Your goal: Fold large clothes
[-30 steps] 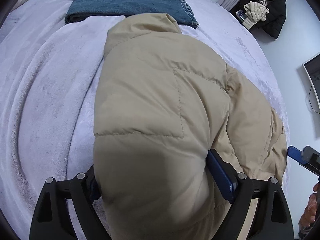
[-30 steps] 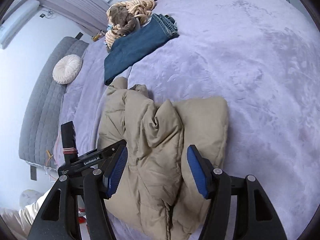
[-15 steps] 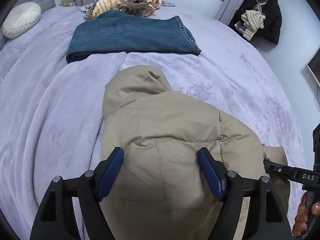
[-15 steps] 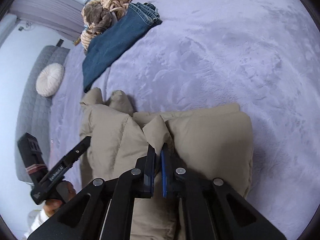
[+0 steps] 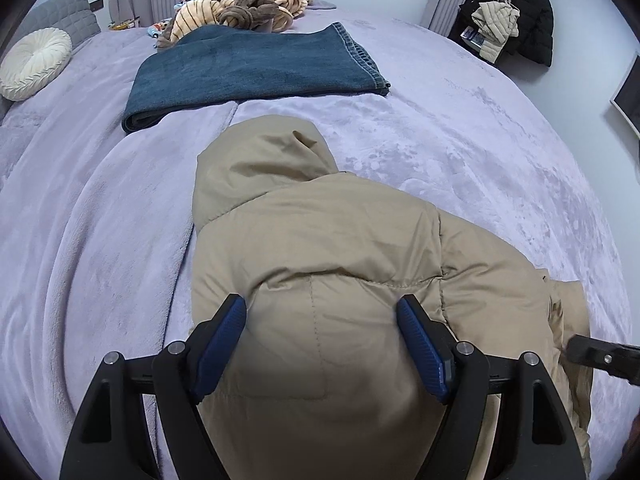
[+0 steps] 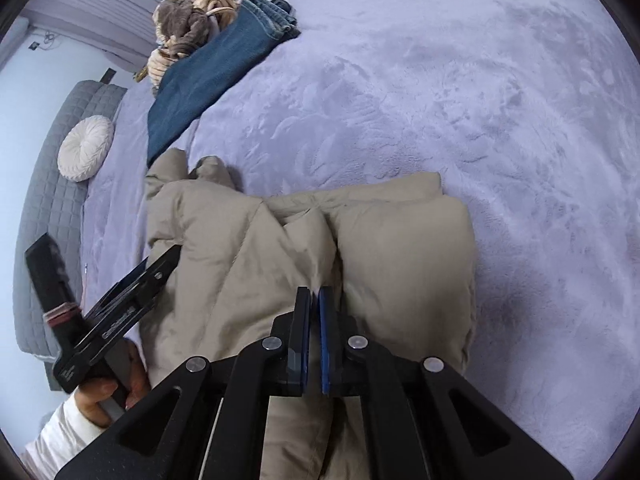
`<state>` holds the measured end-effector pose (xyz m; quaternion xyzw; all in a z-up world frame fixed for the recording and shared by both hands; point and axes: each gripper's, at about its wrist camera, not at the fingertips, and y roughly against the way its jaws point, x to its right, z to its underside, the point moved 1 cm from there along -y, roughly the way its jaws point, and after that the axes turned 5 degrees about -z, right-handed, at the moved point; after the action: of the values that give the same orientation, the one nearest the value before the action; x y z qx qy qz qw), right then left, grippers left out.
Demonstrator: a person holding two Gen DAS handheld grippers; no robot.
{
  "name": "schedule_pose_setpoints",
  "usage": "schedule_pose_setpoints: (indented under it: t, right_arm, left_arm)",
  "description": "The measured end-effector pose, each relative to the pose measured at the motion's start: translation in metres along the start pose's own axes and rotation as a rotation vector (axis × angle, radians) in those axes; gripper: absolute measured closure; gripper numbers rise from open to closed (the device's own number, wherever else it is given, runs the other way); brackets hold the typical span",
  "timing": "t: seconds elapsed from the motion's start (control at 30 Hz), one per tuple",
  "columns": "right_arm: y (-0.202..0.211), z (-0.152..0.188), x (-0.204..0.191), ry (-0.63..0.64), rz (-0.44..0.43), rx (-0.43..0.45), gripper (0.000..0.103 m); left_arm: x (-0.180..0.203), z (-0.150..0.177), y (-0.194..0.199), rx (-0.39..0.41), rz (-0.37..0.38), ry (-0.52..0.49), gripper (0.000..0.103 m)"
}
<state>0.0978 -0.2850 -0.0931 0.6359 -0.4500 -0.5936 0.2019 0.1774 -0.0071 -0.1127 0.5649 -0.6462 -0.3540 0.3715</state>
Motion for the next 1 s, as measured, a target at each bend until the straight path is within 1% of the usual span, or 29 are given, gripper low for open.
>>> schedule_pose_setpoints:
  t: [0.07, 0.1, 0.17, 0.23, 0.33, 0.37, 0.43, 0.5, 0.6, 0.63, 0.67, 0.77, 0.83, 0.9, 1.0]
  right_arm:
    - [0.017, 0.011, -0.015, 0.039, -0.008, 0.004, 0.1]
    - [0.024, 0.02, -0.023, 0.058, -0.023, -0.003, 0.1]
    - [0.029, 0.037, -0.034, 0.095, -0.019, -0.027, 0.1]
    - [0.023, 0.055, -0.038, 0.111, 0.01, -0.076, 0.1]
    - [0.01, 0.072, -0.033, 0.111, 0.049, -0.111, 0.1]
    - [0.008, 0.074, -0.031, 0.105, 0.051, -0.112, 0.1]
    - [0.005, 0.076, -0.029, 0.111, 0.066, -0.108, 0.1]
    - [0.002, 0.079, -0.027, 0.119, 0.075, -0.107, 0.1]
    - [-0.003, 0.085, -0.02, 0.116, 0.083, -0.104, 0.101]
    - [-0.005, 0.087, -0.017, 0.114, 0.085, -0.101, 0.101]
    - [-0.007, 0.09, -0.014, 0.113, 0.088, -0.097, 0.101]
    - [-0.012, 0.099, -0.008, 0.101, 0.098, -0.096, 0.102]
    - [-0.013, 0.102, -0.008, 0.11, 0.112, -0.093, 0.102]
    - [-0.014, 0.103, -0.01, 0.125, 0.126, -0.091, 0.102]
    - [-0.01, 0.101, -0.012, 0.104, 0.131, -0.088, 0.101]
  left_arm:
    - [0.0, 0.0, 0.0, 0.002, -0.003, -0.001, 0.025]
    - [0.0, 0.001, 0.0, 0.003, -0.003, -0.001, 0.025]
    - [0.0, 0.001, 0.001, 0.001, -0.007, 0.001, 0.022]
    - [-0.002, 0.0, 0.004, -0.008, -0.002, 0.002, 0.022]
    - [-0.013, 0.001, 0.023, -0.01, 0.015, 0.017, 0.022]
    - [-0.018, 0.004, 0.032, -0.004, 0.022, 0.018, 0.022]
    - [-0.027, 0.016, 0.05, 0.0, 0.059, 0.019, 0.022]
    - [-0.033, 0.034, 0.065, -0.01, 0.085, 0.007, 0.022]
    - [-0.033, 0.068, 0.069, -0.06, 0.066, -0.03, 0.022]
    - [-0.032, 0.078, 0.067, -0.077, 0.058, -0.035, 0.008]
    - [-0.032, 0.086, 0.064, -0.091, 0.046, -0.029, 0.0]
    - [-0.03, 0.103, 0.056, -0.133, 0.058, 0.009, 0.0]
    - [-0.029, 0.108, 0.053, -0.153, 0.057, 0.029, 0.0]
    - [-0.027, 0.108, 0.055, -0.166, 0.04, 0.034, 0.0]
    - [-0.024, 0.106, 0.062, -0.176, -0.004, 0.026, 0.0]
